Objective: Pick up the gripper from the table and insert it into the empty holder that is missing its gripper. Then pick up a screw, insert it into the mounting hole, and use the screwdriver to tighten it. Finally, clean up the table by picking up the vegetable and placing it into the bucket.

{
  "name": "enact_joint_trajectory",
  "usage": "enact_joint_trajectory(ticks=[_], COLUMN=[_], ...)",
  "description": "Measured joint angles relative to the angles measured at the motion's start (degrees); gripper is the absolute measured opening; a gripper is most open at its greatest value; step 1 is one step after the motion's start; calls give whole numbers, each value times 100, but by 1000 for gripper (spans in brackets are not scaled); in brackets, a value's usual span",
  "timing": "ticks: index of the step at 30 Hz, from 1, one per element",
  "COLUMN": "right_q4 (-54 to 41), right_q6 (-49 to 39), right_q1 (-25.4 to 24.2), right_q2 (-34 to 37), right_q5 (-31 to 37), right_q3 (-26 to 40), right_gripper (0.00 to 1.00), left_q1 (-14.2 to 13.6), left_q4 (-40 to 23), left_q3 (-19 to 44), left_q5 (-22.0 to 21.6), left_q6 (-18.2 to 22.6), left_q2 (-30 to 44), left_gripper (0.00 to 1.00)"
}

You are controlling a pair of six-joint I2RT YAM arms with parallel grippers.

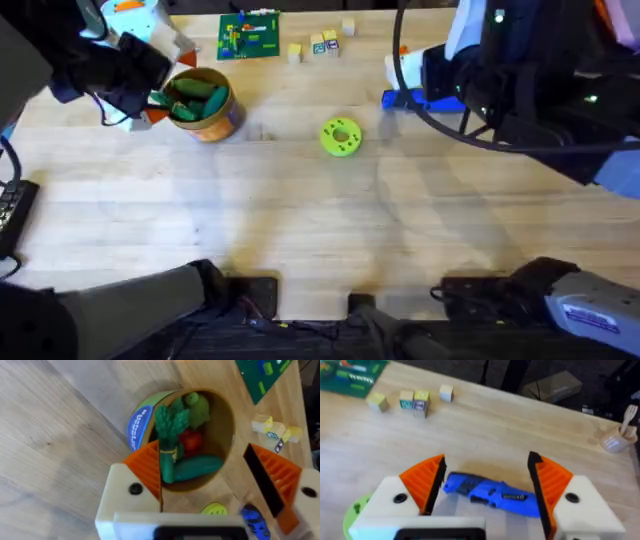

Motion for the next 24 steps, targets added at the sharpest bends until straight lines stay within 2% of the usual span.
enact_joint_trajectory(ticks=[4,8,13,17,20,24], right_q4=[-1426,-2814,-4064,-4776,-5269,-5661], right_q6=[0,0,114,395,784,1193], right_q1=[0,0,0,0,0,0], right_q2=[-40,-211,-620,-1048,-1329,-1621], right_q5=[-17,-35,-36,-37,-37,-37], right_q3=[436,1144,1999,2254,2263,2263], right_gripper=[992,992,992,991,991,991], left_q1=[-100,-380,-912,-1428,-1813,-2194], left_q4=[-138,-423,-1062,-1765,-2232,-2657], left_q3=[444,989,1200,1197,1193,1193], left_q5=[53,70,120,136,138,138], left_q6=[320,1070,2242,3055,3400,3617], left_q2=[-318,-909,-1665,-1879,-1927,-2002], left_gripper=[995,994,995,995,995,995])
